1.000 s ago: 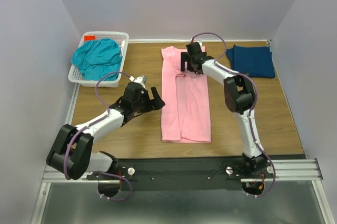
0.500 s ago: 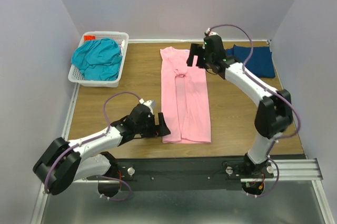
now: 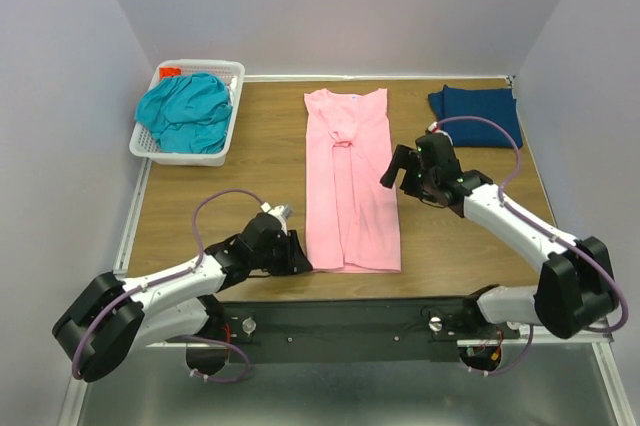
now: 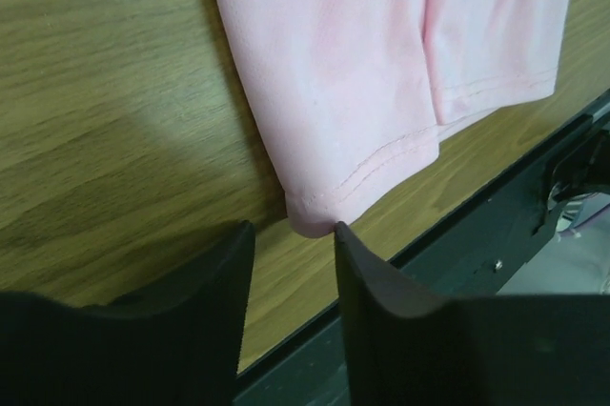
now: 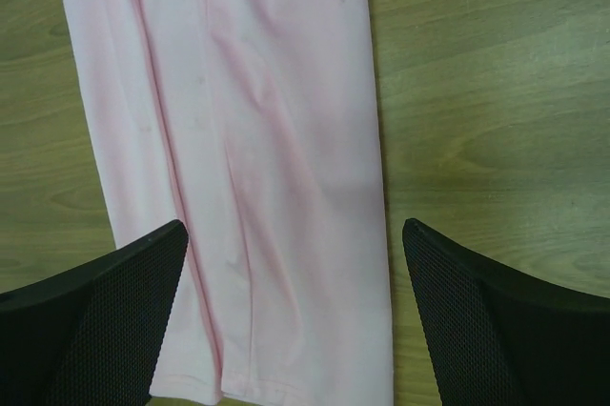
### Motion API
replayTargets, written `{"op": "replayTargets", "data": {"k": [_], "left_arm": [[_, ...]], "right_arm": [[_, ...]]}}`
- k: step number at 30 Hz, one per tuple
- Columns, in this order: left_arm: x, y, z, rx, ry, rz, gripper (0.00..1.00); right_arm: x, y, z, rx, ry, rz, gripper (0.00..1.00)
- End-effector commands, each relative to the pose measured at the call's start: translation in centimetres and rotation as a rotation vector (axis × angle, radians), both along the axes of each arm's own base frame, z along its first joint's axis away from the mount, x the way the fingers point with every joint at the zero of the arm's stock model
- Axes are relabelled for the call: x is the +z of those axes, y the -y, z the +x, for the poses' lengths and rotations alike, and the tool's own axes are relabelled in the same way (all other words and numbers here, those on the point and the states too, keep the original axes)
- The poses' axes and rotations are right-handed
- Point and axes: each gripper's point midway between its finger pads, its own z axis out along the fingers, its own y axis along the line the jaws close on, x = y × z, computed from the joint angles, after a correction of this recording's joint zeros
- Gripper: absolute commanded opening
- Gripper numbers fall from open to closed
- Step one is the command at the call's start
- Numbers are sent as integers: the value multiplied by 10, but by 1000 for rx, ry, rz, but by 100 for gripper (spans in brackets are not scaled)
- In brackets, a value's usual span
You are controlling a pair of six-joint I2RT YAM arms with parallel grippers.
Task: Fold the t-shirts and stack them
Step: Fold the tshirt
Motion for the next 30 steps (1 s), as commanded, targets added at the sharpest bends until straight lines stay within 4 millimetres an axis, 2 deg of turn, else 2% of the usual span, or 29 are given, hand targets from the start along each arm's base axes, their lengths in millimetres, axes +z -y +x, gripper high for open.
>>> {"op": "replayTargets", "data": {"k": [1, 4, 7, 8, 9, 12, 15, 17, 22, 30], "left_arm": [[-11, 0, -8, -18, -36, 8, 38], [-8, 5, -6, -29, -27, -8, 29], [-7, 9, -3, -42, -28, 0, 29], [-7, 10, -2, -43, -28, 4, 28], [-7, 10, -1, -42, -26, 7, 22], [-12, 11, 1, -46, -33, 26, 17], [-18, 12, 2, -59, -48, 51, 0], [-19, 13, 2, -68, -50, 55, 0], [-10, 14, 5, -63, -15, 32, 0], [7, 14, 11, -63, 48, 18, 0]], "right_arm": [[-6, 5, -18, -27, -10, 32, 100], [-21, 5, -34, 18, -50, 33, 100], [-47, 3, -64, 80, -142, 57, 100], [-51, 2, -69, 92, -157, 67, 100], [-55, 1, -76, 104, -173, 75, 100], [-59, -1, -92, 140, -203, 102, 100], [-63, -4, -114, 197, -258, 130, 98], [-60, -8, -127, 244, -288, 156, 97], [-68, -1, -156, 276, -388, 148, 96], [-84, -4, -176, 336, -506, 161, 87]]}}
